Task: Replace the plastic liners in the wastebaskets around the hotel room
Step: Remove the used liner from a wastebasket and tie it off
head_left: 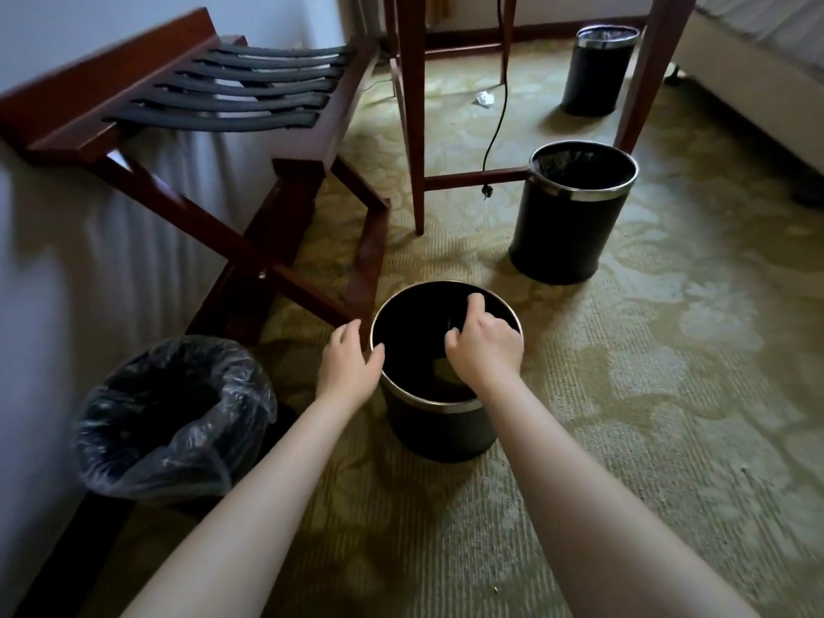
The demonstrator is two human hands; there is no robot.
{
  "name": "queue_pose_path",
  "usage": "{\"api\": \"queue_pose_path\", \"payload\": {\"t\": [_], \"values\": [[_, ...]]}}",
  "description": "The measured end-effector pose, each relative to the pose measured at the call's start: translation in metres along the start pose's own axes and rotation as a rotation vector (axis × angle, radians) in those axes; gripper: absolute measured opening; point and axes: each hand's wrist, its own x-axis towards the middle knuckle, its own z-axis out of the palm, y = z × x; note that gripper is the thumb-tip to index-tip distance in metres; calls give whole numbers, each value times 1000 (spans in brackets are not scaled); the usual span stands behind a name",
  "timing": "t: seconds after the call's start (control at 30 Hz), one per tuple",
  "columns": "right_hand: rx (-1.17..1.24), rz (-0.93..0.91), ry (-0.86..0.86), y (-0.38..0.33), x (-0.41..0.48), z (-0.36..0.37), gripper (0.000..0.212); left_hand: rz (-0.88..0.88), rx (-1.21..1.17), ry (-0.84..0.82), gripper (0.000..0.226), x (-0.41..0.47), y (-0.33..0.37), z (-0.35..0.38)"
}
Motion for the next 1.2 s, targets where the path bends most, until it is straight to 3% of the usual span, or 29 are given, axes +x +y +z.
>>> {"api": "queue_pose_path", "payload": {"t": [0.23, 0.5, 0.73, 0.83, 0.93, 1.03, 1.1, 1.2], "values": [[237, -220, 23, -110, -4, 12, 41, 226, -64, 392, 29, -26, -53, -79], [225, -696, -219, -221, -65, 82, 48, 105, 103, 467, 15, -53, -181, -158], [6, -974, -158, -222, -88, 124, 51, 179, 184, 347, 7, -82, -250, -166], [-90, -966, -172, -215, -87, 130, 56, 210, 166, 271, 27, -91, -264, -167], [-133, -1015, -168, -216, -85, 130, 37, 224, 193, 203, 49, -99, -270, -165], [-10, -1108, -149, -222, -84, 124, 25, 231, 243, 153, 60, -104, -271, -160], [93, -1044, -126, -228, -80, 113, 20, 250, 252, 147, 59, -103, -268, -159], [274, -828, -171, -233, -68, 99, 18, 225, 218, 95, 36, -93, -260, -162]]}}
